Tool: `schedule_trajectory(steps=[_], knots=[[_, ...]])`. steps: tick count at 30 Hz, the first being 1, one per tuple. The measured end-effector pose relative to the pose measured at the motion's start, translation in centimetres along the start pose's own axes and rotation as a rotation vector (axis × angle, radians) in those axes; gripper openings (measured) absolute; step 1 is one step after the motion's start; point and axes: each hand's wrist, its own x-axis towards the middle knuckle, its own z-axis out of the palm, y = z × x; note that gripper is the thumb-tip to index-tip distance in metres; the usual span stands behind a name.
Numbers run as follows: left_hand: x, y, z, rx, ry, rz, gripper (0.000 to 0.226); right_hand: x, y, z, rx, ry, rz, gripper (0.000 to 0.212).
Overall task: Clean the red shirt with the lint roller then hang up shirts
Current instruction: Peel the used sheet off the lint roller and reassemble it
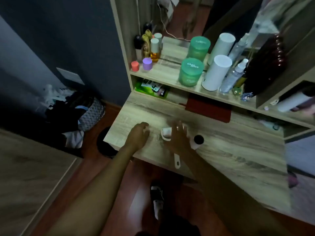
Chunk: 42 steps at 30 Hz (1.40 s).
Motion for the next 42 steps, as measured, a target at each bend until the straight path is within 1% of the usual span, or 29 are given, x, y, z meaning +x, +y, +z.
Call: schedule_trajectory(steps=[1,3,7,10,12,17,19,21,23,25,28,30,32,34,37,40,42], knots=[[0.6,0.1,0.5,-0.007,-0.029,-0.018,0.037,0.6,0.4,0.3,0.005,-0.045,0.032,0.098],[1.3,0.3,1.3,-0.005,-0.078,-0.045,0.038,1.2,1.0,0.4,-0.011,-0.060,0.081,0.092],[2.4,0.6,2.0,-0.016,-0.110,-0.078,0.041,1.9,1.4,0.6,0.027,0.029,0.086,0.071],[3.1,0.9,1.8,-0.050,-0.113,-0.079,0.042,2.6,0.7,0.2,0.079,0.073,0.058,0.063],[3.6,1.5,1.3,-0.086,-0.100,-0.089,0.043,3.0,-0.5,0.0,0.145,0.089,0.061,0.061],[4.8,2.8,-1.1,-0.175,-0.030,-0.096,0.043,3.4,-5.1,-1.6,0.315,0.148,-0.004,0.063],[4.9,3.3,-2.5,-0.333,0.018,-0.126,0.043,3.1,-6.8,-2.6,0.343,0.191,-0.048,0.063],[5.2,3.7,-4.2,-0.486,0.074,-0.160,0.043,3.0,-7.9,-3.5,0.341,0.207,-0.069,0.067],[5.6,3.9,-6.0,-0.535,0.086,-0.142,0.044,3.1,-8.6,-4.2,0.317,0.176,-0.077,0.070],[5.7,4.1,-7.8,-0.506,0.056,-0.061,0.044,3.4,-9.3,-5.1,0.304,0.137,-0.130,0.069],[5.2,4.8,-9.7,-0.497,-0.001,0.027,0.031,3.9,-10.1,-6.9,0.254,0.064,-0.229,0.063],[4.7,5.1,-10.3,-0.535,0.020,0.059,0.022,3.8,-10.7,-8.1,0.198,0.031,-0.227,0.067],[4.4,5.0,-11.0,-0.564,0.082,0.085,0.014,3.6,-11.5,-9.2,0.252,-0.034,-0.213,0.063],[4.2,5.0,-11.6,-0.562,0.129,0.099,0.021,3.1,-12.2,-9.9,0.307,-0.074,-0.220,0.051],[4.1,5.3,-12.3,-0.480,0.165,0.117,0.032,2.2,-13.3,-10.3,0.349,-0.067,-0.245,0.034],[4.3,6.0,-13.1,-0.394,0.199,0.151,0.036,1.5,-14.0,-10.4,0.468,-0.073,-0.213,0.037],[4.4,6.6,-13.4,-0.379,0.188,0.153,0.036,1.1,-14.3,-10.9,0.508,-0.080,-0.210,0.036]])
